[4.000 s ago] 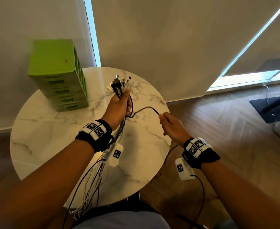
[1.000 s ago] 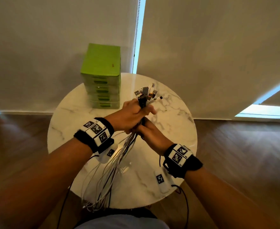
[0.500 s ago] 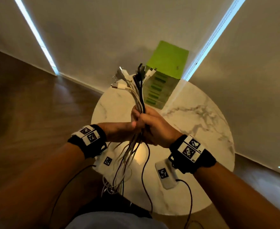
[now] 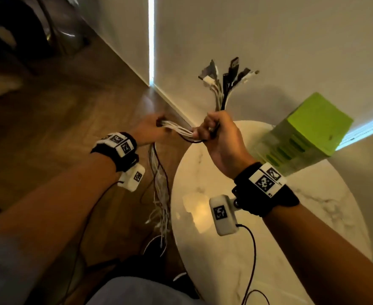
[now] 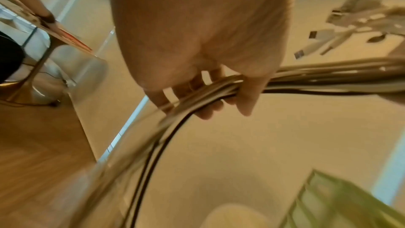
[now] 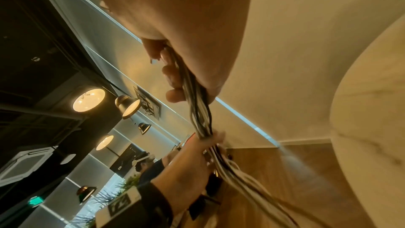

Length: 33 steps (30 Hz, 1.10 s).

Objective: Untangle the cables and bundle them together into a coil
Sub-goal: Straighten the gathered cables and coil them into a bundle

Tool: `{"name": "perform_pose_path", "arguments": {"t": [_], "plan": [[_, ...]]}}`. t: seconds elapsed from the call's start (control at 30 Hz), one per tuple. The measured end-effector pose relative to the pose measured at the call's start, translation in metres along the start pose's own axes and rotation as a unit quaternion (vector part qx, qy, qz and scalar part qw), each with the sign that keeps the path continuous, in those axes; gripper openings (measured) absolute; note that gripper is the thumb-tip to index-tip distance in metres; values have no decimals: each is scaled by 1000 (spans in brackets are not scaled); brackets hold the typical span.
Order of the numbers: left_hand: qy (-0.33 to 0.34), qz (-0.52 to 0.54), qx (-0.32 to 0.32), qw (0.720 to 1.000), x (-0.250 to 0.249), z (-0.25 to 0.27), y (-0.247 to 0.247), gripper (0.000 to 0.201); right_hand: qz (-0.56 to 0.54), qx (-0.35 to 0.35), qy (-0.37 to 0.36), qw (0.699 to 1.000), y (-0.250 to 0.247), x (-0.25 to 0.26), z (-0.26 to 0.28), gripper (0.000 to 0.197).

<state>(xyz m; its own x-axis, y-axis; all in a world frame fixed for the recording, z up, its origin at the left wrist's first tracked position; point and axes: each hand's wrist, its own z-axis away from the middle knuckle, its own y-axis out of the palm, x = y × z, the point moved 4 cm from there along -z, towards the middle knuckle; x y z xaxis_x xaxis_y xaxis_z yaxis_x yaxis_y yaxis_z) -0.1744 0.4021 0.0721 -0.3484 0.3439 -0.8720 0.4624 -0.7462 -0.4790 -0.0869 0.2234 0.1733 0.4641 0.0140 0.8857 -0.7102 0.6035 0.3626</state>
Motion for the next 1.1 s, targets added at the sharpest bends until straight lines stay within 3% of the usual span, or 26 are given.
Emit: {"name": "perform_pose_path", "arguments": {"t": [0.1, 0.17, 0.27, 0.43, 0.57, 0.67, 0.83, 0.9, 1.0, 1.1], "plan": [[48, 20, -127, 991, 1, -13, -36, 18, -47, 25, -12, 999, 24, 0, -6, 32], [39, -1, -126, 991, -2, -8, -35, 21, -66, 42, -28, 997, 28, 8, -10, 29], [-16, -87, -23, 996, 7, 8, -3, 14, -67, 33, -42, 996, 21, 16, -16, 28], [-7, -128, 188, 974, 2, 34, 65, 26, 7, -22, -53, 998, -17, 13, -12, 49], [5, -168, 313, 935, -11, 47, 110, 40, 70, -68, -76, 992, -58, 24, 4, 32], [19, -174, 378, 909, -17, 48, 139, 53, 83, -109, -67, 988, -89, 32, 17, 30], [51, -170, 431, 885, -29, 42, 164, 47, 113, -184, -33, 976, -130, 29, 38, 30], [56, -144, 453, 878, -41, 37, 167, 52, 91, -207, -32, 974, -143, 25, 48, 30], [86, 3, 422, 902, -78, 27, 168, 89, 81, -224, -22, 971, -155, 20, 63, 32], [66, 184, 401, 895, -135, 22, 176, 89, 105, -211, -16, 972, -157, 14, 77, 34]]}}
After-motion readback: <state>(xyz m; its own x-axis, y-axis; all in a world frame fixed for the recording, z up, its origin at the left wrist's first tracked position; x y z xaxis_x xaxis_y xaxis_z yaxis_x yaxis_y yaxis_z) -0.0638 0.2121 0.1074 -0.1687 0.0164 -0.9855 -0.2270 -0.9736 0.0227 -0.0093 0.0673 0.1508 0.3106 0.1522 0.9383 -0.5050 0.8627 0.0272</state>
